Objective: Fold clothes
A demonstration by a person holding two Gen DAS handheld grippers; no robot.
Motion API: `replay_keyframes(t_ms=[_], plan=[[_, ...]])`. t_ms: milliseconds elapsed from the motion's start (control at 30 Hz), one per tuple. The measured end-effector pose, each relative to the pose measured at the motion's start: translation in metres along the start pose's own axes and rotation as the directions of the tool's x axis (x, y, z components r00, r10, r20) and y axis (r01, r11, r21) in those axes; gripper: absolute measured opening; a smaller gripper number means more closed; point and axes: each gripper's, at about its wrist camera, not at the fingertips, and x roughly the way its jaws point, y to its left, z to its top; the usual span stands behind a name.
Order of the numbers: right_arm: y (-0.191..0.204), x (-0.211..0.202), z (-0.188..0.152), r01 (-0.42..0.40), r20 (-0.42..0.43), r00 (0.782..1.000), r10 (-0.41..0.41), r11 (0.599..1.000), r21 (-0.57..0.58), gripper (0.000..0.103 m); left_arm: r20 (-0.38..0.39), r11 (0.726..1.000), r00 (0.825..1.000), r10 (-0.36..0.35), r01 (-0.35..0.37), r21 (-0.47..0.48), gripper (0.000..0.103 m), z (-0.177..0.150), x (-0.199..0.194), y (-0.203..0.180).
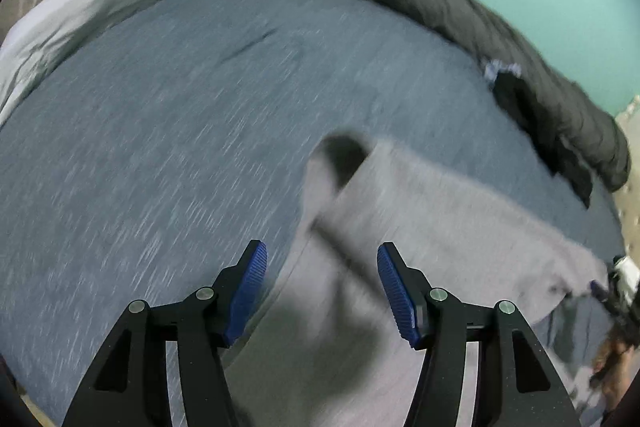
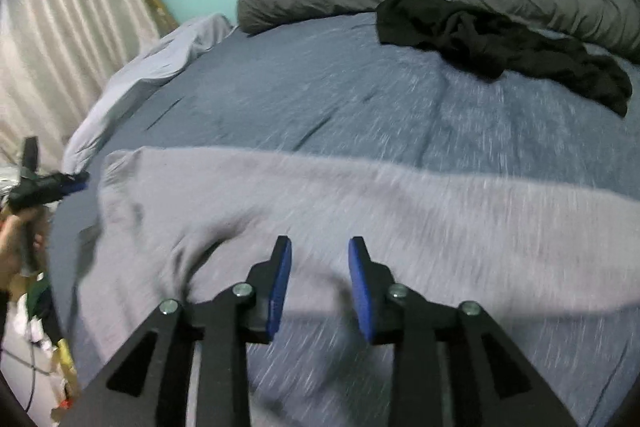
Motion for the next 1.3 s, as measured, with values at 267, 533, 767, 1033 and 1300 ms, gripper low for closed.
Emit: replay_keyframes(t_ms=[267,533,767,1033,1300], plan=[[0.010,-0.056,-0.054,-0.039,0.019,0.999,0.038,0.999,0.031,0.030,-0.027,0.997,0.998,0.062,-0.061,0.042,0.062,-0.053,-0.003,0.013],[-0.002,-0.087,-0.103,-0.060,0.035,0.998,0.055,0.984,0.165,0.031,-0.052,0.997,0.997,0.051,-0.048,0.062,0.011,-0.059,0.002,0.013],[-0.004,-0.100,-0.115,-0.054,0.039,0.998,0.048,0.981,0.186,0.031,0.005,0.996,0.998,0.064,-0.064,0.056,0.006,-0.052,-0.018,0.023],[-0.003,-0.106,-0.114,-0.063,0.052,0.997,0.054,0.980,0.187,0.032,0.029,0.998,0.999,0.029,-0.027,-0.065,0.006,-0.067,-0.055,0.075],[0.002,-0.102,-0.119,-0.074,0.028,0.997,0.070,0.980,0.184,0.038,-0.050,0.993,0.998,0.038,-0.043,-0.109,0.020,-0.093,-0.033,0.078]])
